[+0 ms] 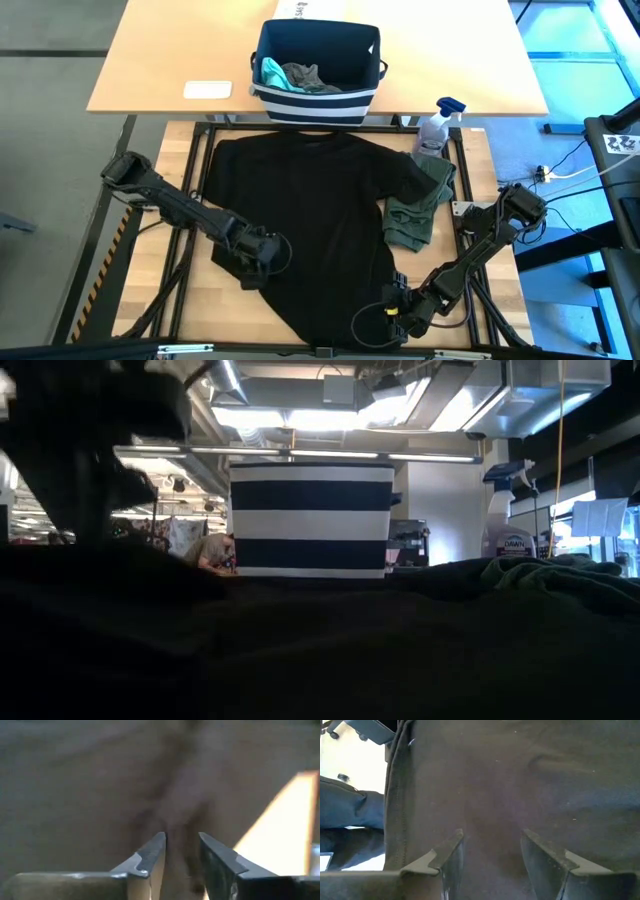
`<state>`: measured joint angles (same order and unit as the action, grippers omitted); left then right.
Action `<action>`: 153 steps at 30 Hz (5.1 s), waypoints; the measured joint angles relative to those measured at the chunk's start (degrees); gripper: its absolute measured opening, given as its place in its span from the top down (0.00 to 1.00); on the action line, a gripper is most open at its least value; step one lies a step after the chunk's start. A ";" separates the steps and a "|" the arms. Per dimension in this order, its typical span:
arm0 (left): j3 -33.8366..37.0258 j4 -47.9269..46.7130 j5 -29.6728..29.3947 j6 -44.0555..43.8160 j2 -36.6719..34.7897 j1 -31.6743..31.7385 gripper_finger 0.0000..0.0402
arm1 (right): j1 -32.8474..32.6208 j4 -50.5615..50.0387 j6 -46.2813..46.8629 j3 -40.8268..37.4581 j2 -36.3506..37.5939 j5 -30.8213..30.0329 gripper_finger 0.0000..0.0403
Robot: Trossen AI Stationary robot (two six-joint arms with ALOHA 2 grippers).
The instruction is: Fold Laundry from Bin
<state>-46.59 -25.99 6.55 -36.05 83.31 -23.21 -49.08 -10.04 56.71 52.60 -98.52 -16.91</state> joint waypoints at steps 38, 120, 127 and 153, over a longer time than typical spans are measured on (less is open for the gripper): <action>-1.91 -2.02 -14.48 -1.51 10.50 -9.74 0.94 | 0.00 0.09 -0.04 0.00 0.00 -0.02 0.52; 24.42 -4.05 -19.52 -11.09 -21.08 21.96 0.80 | 56.33 -11.81 -4.47 -2.74 3.77 8.79 0.52; 29.78 1.14 -24.23 -1.09 -21.29 32.58 0.80 | 60.72 -8.34 -5.09 -3.28 -0.43 6.67 0.52; 0.64 -9.40 -9.64 11.40 -27.17 35.71 0.83 | 32.83 -9.37 -24.40 3.65 22.71 13.55 0.52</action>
<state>-45.95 -35.39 -3.09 -24.65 56.14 12.51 -16.25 -19.41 32.31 56.25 -75.81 -3.36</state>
